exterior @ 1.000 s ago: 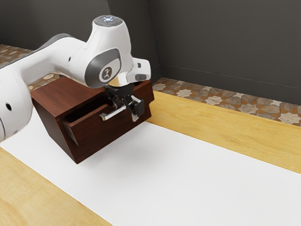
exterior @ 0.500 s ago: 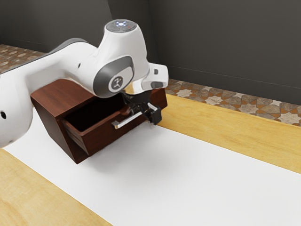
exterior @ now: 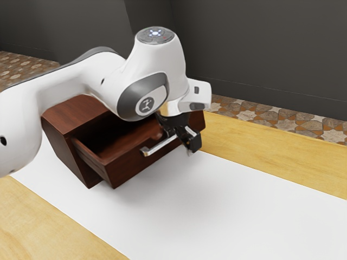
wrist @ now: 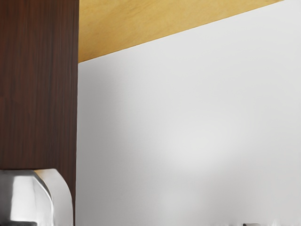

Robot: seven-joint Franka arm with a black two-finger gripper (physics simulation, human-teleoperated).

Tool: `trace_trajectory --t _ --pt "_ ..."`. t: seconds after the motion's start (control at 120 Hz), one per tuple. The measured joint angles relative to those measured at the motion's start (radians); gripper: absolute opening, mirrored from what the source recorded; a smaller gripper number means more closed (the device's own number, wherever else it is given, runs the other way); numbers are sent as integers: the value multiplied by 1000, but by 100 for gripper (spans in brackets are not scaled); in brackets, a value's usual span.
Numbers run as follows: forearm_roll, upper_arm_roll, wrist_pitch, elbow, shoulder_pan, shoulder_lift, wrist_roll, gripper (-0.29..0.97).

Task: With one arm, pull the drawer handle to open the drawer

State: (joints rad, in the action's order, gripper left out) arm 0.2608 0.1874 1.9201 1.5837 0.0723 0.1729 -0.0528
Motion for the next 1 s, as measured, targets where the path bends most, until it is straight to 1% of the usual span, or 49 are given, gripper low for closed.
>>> trace_trajectory --t 0.175,0.217,0.242,0.317,0.433,0.5,0.55,0.642,0.733,0.85,1.0 --pt "3 27 5 11 11 -4 8 54" --pt "2 29 5 12 11 -10 10 49" --pt "2 29 5 11 12 -15 10 43" --pt "6 29 2 9 10 -35 13 40" --pt "8 28 -27 8 -4 -96 16 53" --pt "5 28 -99 -32 -8 -147 34 58" --pt "-4 28 -195 -120 -13 -161 58 61" --pt "-43 21 -381 -282 -31 -177 106 64" --pt "-55 20 -509 -329 -40 -197 129 65" --pt "-60 12 -592 -331 -53 -192 134 67" --pt "-64 11 -635 -331 -50 -168 140 68"
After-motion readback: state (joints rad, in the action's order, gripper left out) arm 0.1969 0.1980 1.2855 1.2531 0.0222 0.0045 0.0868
